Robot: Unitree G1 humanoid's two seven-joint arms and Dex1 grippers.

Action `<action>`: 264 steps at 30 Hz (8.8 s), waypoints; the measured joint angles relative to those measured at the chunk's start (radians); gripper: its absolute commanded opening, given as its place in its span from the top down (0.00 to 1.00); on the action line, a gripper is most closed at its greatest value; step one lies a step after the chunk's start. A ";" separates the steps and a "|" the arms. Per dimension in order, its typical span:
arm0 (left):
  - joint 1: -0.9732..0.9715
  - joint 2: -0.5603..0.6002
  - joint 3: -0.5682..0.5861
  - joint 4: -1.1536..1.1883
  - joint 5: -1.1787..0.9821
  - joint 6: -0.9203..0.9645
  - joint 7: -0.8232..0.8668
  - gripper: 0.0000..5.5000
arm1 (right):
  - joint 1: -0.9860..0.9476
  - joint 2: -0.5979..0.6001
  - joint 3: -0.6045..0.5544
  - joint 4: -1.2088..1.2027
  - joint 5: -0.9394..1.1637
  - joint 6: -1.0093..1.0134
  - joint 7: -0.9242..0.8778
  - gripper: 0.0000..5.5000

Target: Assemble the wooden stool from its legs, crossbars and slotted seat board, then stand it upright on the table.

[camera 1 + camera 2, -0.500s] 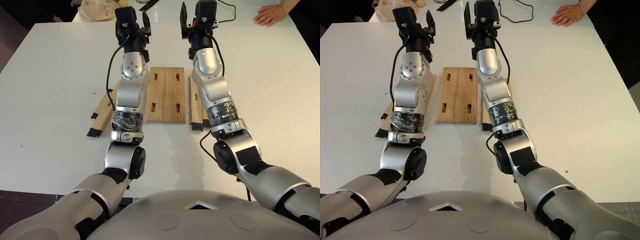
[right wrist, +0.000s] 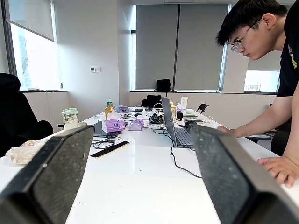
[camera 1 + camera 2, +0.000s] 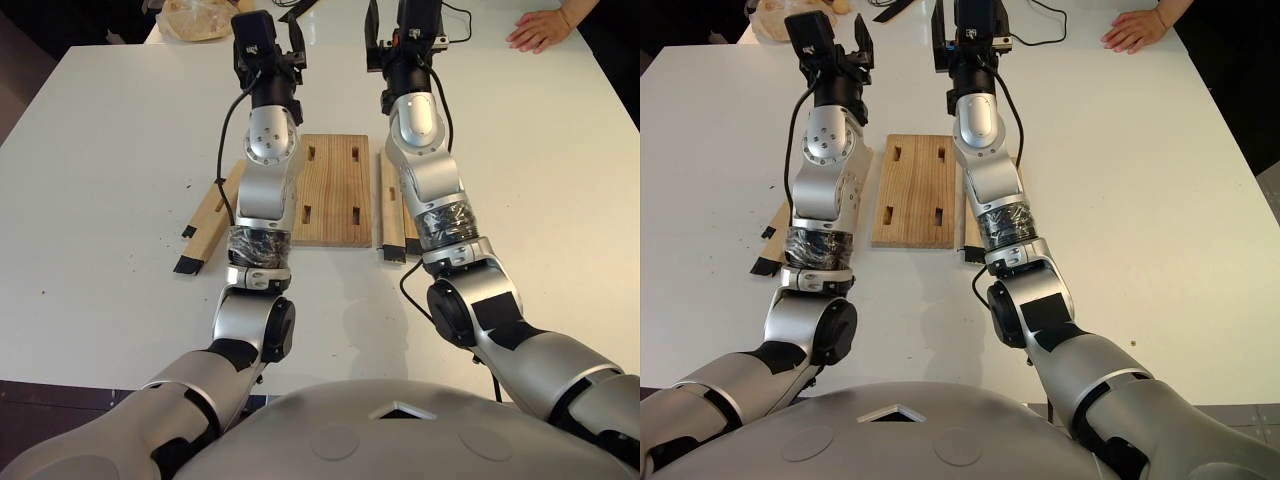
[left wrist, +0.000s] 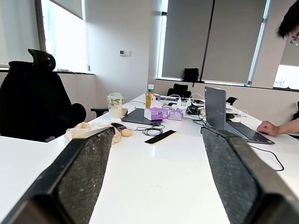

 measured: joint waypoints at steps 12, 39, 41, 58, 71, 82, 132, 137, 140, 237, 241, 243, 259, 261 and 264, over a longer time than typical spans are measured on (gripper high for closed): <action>0.025 -0.044 -0.023 0.095 0.003 -0.037 0.040 0.37 | 0.036 0.011 0.014 0.064 -0.010 -0.049 -0.056 0.32; -0.002 -0.043 -0.001 0.152 -0.124 0.003 0.072 0.37 | 0.032 0.014 0.041 0.035 0.188 0.037 0.030 0.32; -0.002 -0.043 -0.017 0.154 -0.124 -0.024 0.059 0.37 | 0.033 0.014 0.039 0.031 0.197 0.037 0.027 0.32; 0.212 0.355 0.114 -0.065 -0.429 0.175 -0.544 0.37 | 0.040 0.013 0.070 0.005 0.194 0.046 0.001 0.32; 0.501 0.825 0.243 0.278 -0.360 -0.020 -1.092 0.37 | 0.055 0.015 0.102 -0.016 0.190 0.083 -0.015 0.32; 0.607 0.825 0.232 0.319 -0.321 -0.082 -1.162 0.37 | 0.077 0.016 0.119 -0.052 0.198 0.114 -0.009 0.32; 0.707 0.706 0.159 0.160 -0.323 -0.052 -0.984 0.66 | 0.116 0.018 0.155 -0.071 0.221 0.137 0.008 0.32; 0.713 0.725 0.150 0.143 -0.337 -0.022 -1.007 0.76 | 0.118 0.018 0.144 -0.077 0.236 0.103 -0.006 0.32; 0.708 0.733 0.144 0.142 -0.339 -0.012 -1.007 0.76 | 0.121 0.018 0.114 -0.108 0.287 0.067 0.001 0.32; 0.027 -0.047 0.033 0.014 -0.356 -0.021 -0.069 0.55 | -0.057 -0.670 0.126 0.352 0.273 -0.033 1.727 0.77; 0.100 -0.075 -0.037 0.027 -0.256 -0.051 -0.021 0.55 | -0.084 -0.664 0.123 0.412 0.266 -0.077 1.762 0.77; 0.124 -0.088 -0.039 0.020 -0.255 -0.058 -0.008 0.55 | -0.093 -0.662 0.117 0.431 0.266 -0.089 1.775 0.77; 0.153 -0.103 -0.085 -0.044 -0.234 -0.007 -0.059 0.55 | -0.080 -0.629 0.070 0.490 0.277 -0.141 1.825 0.77; 0.156 -0.103 -0.085 -0.051 -0.236 0.010 -0.071 0.55 | -0.077 -0.628 0.057 0.509 0.280 -0.169 1.830 0.77; 0.162 -0.102 -0.084 -0.059 -0.236 0.020 -0.084 0.55 | -0.078 -0.629 0.042 0.541 0.280 -0.199 1.830 0.77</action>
